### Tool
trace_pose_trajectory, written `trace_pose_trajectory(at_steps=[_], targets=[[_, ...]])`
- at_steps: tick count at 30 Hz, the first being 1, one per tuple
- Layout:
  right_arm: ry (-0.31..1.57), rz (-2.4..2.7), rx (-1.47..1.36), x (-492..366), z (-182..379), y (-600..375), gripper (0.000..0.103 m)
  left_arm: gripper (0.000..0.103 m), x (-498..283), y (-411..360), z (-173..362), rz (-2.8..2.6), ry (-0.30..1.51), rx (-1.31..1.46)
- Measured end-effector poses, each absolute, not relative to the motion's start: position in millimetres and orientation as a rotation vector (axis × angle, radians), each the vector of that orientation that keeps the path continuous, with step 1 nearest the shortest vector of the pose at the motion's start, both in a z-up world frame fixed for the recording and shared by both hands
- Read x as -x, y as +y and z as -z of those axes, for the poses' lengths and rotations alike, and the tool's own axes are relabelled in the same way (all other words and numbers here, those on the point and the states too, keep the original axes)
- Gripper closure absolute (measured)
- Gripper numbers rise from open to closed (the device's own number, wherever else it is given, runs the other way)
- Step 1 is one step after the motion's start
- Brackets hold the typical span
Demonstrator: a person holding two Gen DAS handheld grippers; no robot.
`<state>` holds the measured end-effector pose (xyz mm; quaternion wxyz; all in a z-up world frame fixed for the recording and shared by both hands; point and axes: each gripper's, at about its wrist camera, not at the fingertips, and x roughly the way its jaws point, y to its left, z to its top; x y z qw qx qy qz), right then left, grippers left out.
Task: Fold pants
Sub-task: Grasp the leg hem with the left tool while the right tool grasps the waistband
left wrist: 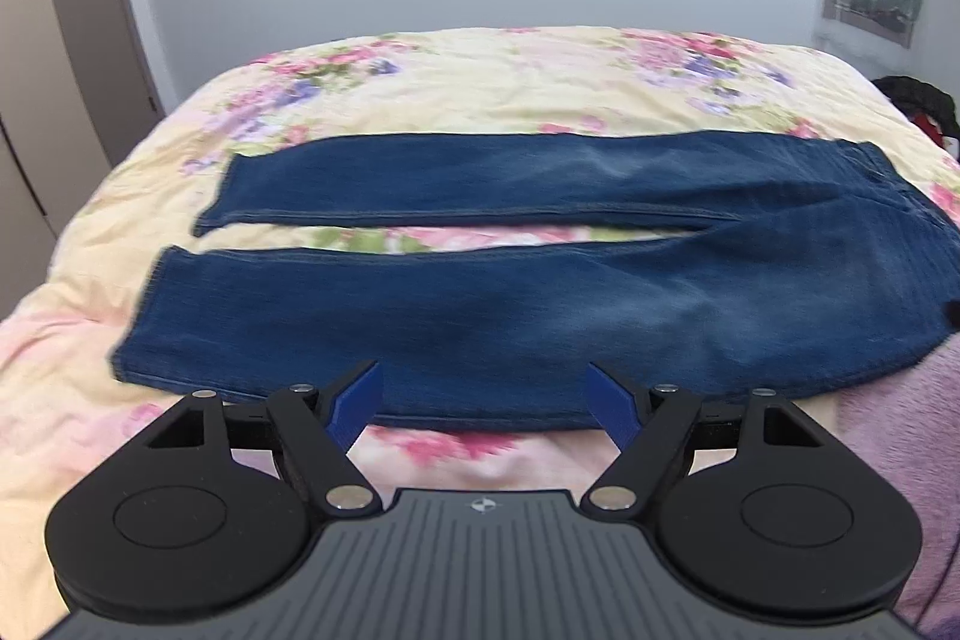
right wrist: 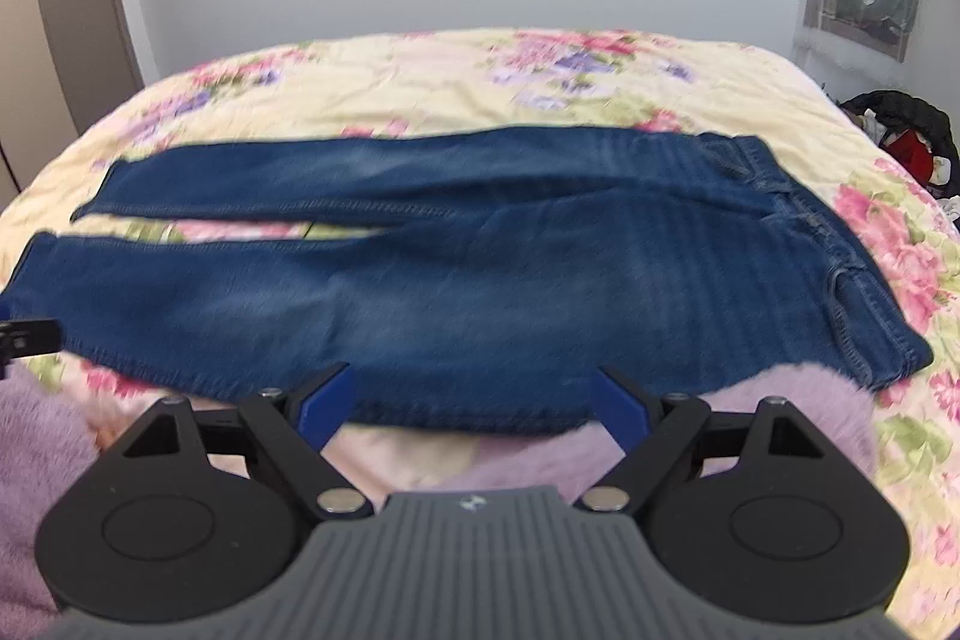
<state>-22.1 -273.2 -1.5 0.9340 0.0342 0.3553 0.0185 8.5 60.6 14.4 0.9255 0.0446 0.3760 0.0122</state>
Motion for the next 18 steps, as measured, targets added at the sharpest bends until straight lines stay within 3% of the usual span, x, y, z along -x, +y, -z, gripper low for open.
trace_pose_trajectory(at_steps=[10, 18], targets=[[0.692, 0.105, 0.07, -18.5, -33.0, -396.9, 0.021, 0.025, -36.3, 158.2, -37.9, -0.137, 0.779, -0.192], [0.78, 0.208, 0.198, -48.5, -54.9, -505.5, 0.023, 0.036, -63.9, 189.4, -8.9, -0.068, 0.855, -0.445]])
